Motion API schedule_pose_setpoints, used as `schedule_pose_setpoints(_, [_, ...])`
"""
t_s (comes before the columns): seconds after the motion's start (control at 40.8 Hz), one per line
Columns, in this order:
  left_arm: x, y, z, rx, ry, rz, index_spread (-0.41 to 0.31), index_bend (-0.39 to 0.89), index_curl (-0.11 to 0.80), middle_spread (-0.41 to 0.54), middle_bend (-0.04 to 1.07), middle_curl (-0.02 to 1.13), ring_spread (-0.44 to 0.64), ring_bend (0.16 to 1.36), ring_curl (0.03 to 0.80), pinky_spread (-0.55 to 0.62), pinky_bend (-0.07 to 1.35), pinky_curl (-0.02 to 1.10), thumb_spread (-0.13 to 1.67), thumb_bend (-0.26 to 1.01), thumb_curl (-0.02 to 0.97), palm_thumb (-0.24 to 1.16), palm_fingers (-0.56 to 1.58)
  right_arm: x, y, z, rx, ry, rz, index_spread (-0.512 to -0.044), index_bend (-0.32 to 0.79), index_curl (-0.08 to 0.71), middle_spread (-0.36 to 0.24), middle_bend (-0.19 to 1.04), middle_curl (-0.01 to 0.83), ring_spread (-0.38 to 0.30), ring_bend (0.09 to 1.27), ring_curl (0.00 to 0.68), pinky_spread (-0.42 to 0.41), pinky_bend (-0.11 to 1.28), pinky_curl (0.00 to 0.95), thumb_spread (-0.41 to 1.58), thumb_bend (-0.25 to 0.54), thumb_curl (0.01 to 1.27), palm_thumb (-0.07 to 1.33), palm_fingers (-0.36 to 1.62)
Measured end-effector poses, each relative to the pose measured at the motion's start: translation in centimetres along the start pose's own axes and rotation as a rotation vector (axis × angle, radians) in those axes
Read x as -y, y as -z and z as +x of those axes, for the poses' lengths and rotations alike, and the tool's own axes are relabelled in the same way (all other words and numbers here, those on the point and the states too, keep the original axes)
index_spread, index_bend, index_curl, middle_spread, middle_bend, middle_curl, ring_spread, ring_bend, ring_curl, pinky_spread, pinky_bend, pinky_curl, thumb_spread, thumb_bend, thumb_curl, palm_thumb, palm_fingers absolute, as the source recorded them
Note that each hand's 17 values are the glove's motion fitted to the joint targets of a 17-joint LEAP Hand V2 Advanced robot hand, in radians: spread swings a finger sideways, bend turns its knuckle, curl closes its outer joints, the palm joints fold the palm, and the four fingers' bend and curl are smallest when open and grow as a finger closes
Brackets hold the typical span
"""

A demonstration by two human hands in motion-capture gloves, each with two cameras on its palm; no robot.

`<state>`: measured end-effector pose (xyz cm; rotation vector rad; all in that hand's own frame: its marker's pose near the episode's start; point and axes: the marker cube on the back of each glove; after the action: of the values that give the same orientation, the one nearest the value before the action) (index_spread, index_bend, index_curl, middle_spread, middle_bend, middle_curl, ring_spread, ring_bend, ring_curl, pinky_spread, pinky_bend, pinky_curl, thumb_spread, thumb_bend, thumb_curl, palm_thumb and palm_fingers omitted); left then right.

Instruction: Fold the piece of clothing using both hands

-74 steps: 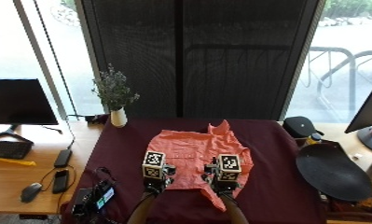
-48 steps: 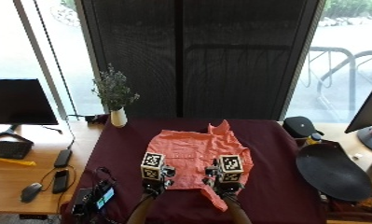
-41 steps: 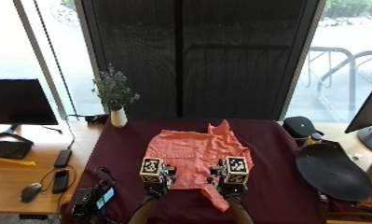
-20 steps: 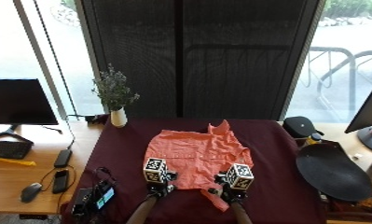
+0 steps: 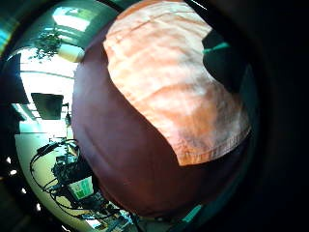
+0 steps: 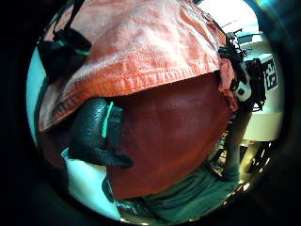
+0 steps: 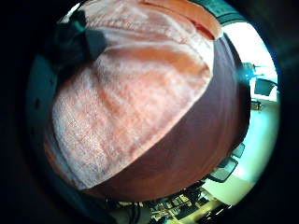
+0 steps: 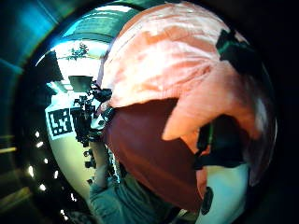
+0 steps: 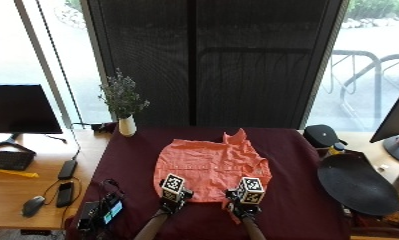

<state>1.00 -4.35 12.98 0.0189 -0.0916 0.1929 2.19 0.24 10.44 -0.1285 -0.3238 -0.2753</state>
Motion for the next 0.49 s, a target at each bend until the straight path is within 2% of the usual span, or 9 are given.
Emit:
schedule_pose_setpoints(0.025, [0.3,-0.1,0.0,0.03,-0.003,0.038,-0.194,0.2,0.353,-0.205,0.34,0.45,-0.14,0.53,0.35,0.11,0.14,0.28,1.09,-0.02,0.34,0.45,0.9,-0.1,0.3,0.5,-0.078,-0.07,0.012,-0.336,0.22,0.29,0.012,0.17,0.309,0.098,0.43,0.293,0.226,0.56,0.305,1.15,0.065,0.38,0.72,0.44])
schedule_pose_setpoints(0.049, [0.7,-0.3,0.0,0.06,-0.008,0.083,-0.201,0.19,0.356,-0.212,0.35,0.45,-0.16,0.53,0.35,0.11,0.13,0.27,1.1,-0.01,0.341,0.45,0.93,-0.3,0.5,0.9,-0.145,-0.131,0.022,-0.332,0.26,0.313,-0.01,0.23,0.328,0.057,0.46,0.309,0.203,0.51,0.295,1.16,0.105,0.41,0.79,0.59])
schedule_pose_setpoints(0.074, [1.1,-0.4,0.0,0.087,-0.014,0.129,-0.208,0.2,0.362,-0.22,0.37,0.45,-0.17,0.53,0.351,0.1,0.12,0.27,1.11,-0.01,0.344,0.47,0.96,-0.4,0.7,1.2,-0.189,-0.169,0.031,-0.329,0.26,0.308,-0.026,0.25,0.336,0.032,0.47,0.304,0.182,0.47,0.278,1.15,0.117,0.42,0.82,0.68])
schedule_pose_setpoints(0.098, [1.6,-0.2,0.1,0.108,-0.021,0.179,-0.214,0.19,0.365,-0.231,0.37,0.45,-0.18,0.53,0.355,0.09,0.12,0.27,1.11,0.0,0.347,0.49,0.98,-0.4,0.8,1.4,-0.213,-0.19,0.039,-0.328,0.25,0.305,-0.033,0.25,0.334,0.02,0.47,0.297,0.176,0.45,0.27,1.15,0.118,0.42,0.84,0.69])
schedule_pose_setpoints(0.196, [4.1,2.4,0.7,0.13,-0.061,0.443,-0.244,0.2,0.384,-0.274,0.47,0.49,-0.24,0.54,0.369,0.05,0.1,0.24,1.13,0.02,0.359,0.56,1.11,0.7,-0.6,2.8,-0.206,-0.2,0.05,-0.305,0.25,0.336,-0.07,0.29,0.365,-0.06,0.5,0.327,0.098,0.4,0.267,1.1,0.142,0.45,0.93,0.93])
schedule_pose_setpoints(0.221, [3.8,2.8,0.7,0.127,-0.066,0.433,-0.248,0.2,0.39,-0.283,0.49,0.49,-0.25,0.54,0.375,0.05,0.1,0.24,1.13,0.02,0.362,0.57,1.12,0.8,-0.8,3.0,-0.191,-0.194,0.043,-0.303,0.23,0.34,-0.081,0.3,0.37,-0.076,0.52,0.335,0.078,0.39,0.266,1.09,0.14,0.46,0.94,0.97])
schedule_pose_setpoints(0.294, [0.5,2.8,0.2,0.119,-0.06,0.201,-0.263,0.22,0.409,-0.3,0.52,0.51,-0.27,0.55,0.387,0.02,0.09,0.23,1.13,0.02,0.369,0.61,1.12,0.1,0.3,2.3,-0.151,-0.176,0.005,-0.287,0.17,0.348,-0.102,0.3,0.386,-0.116,0.53,0.356,0.013,0.41,0.286,1.06,0.136,0.48,0.98,1.09])
schedule_pose_setpoints(0.319, [-0.2,3.0,0.0,0.118,-0.06,0.159,-0.27,0.23,0.414,-0.303,0.53,0.52,-0.28,0.55,0.39,0.02,0.1,0.23,1.14,0.02,0.37,0.61,1.12,-0.2,0.9,1.8,-0.143,-0.172,-0.007,-0.283,0.16,0.351,-0.107,0.3,0.39,-0.124,0.54,0.363,-0.005,0.42,0.291,1.05,0.136,0.48,0.99,1.11])
schedule_pose_setpoints(0.49, [-2.3,6.7,-1.0,0.123,-0.088,0.001,-0.289,0.26,0.447,-0.326,0.56,0.53,-0.3,0.54,0.402,0.01,0.1,0.2,1.14,0.0,0.375,0.65,1.13,-1.1,4.3,0.3,-0.108,-0.14,-0.121,-0.253,0.12,0.347,-0.121,0.31,0.416,-0.176,0.6,0.411,-0.123,0.47,0.336,1.06,0.156,0.5,1.08,1.21])
